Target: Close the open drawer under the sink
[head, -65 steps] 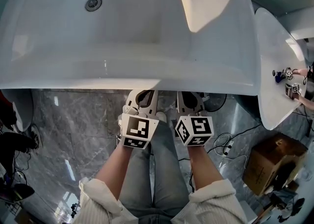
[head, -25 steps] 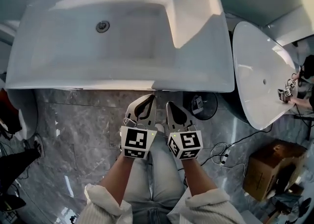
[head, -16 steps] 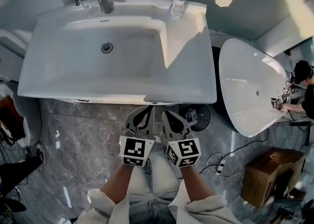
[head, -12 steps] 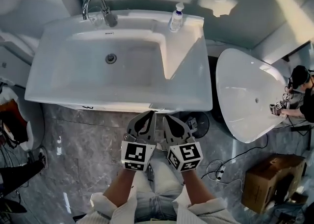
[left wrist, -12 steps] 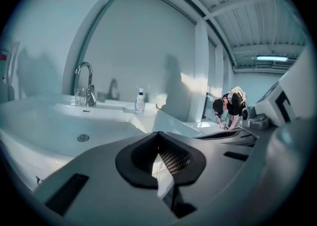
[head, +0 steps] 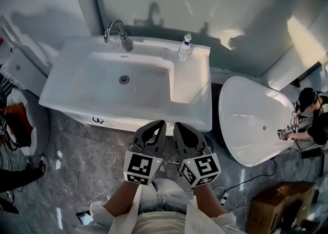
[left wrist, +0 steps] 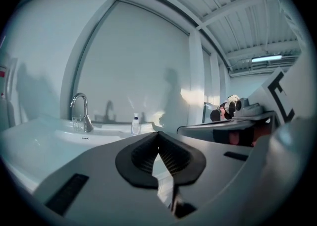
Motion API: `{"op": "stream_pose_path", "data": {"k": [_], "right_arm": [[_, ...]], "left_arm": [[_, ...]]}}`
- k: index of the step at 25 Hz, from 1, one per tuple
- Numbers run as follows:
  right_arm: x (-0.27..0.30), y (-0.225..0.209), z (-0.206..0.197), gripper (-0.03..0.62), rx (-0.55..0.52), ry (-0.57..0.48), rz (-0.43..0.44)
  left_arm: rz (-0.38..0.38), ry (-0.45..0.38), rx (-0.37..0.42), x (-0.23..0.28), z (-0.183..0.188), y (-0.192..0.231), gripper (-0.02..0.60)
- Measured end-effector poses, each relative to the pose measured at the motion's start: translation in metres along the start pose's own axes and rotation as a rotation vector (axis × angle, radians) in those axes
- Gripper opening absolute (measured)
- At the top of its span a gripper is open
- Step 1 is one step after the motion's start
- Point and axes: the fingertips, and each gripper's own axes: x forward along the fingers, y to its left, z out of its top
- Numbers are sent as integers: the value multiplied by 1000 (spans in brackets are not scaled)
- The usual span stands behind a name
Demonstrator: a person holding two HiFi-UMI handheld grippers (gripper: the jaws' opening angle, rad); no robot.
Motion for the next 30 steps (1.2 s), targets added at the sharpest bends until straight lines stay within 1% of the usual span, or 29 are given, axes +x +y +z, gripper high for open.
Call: {"op": "stream_pose_path", "data": {"k": [6, 10, 14, 19, 25, 30], "right_arm": [[-24, 9, 32, 11, -31, -12, 65], [-38, 12, 50, 10, -38, -34, 84], [-46, 18, 61, 9, -57, -36, 94], [-48, 19, 59, 9, -31, -44, 81], [-48, 22, 62, 9, -33, -57, 61], [-46, 25, 58, 9, -31, -49, 56]], "left_arm": [[-8, -70, 38, -7, 45, -30, 15], [-37, -89, 58, -14, 60, -45, 15], [-60, -86, 65, -22, 64, -50, 15], [-93, -75, 73, -26, 65, -53, 15], [-108, -81, 81, -29, 67, -48, 15], [-110, -83, 71, -33, 65, -44, 15]]}}
